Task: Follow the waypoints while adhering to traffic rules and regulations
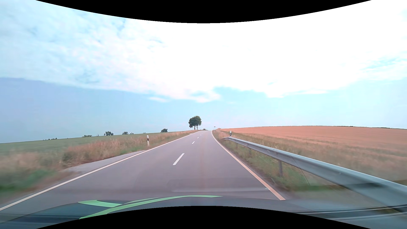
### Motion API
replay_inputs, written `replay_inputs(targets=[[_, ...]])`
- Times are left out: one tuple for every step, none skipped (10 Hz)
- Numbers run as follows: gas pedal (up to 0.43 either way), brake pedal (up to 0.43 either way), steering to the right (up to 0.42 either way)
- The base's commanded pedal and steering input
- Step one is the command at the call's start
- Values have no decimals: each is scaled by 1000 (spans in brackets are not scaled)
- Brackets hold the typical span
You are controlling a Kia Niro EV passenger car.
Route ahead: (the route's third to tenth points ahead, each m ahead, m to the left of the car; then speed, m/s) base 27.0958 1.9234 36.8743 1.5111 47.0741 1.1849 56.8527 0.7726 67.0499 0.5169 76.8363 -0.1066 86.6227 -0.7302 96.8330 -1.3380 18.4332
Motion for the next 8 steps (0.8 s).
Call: replay_inputs(targets=[[169,0,1],[169,0,1],[169,0,1],[177,0,1],[177,0,1],[177,0,2],[177,0,2],[189,0,3]])
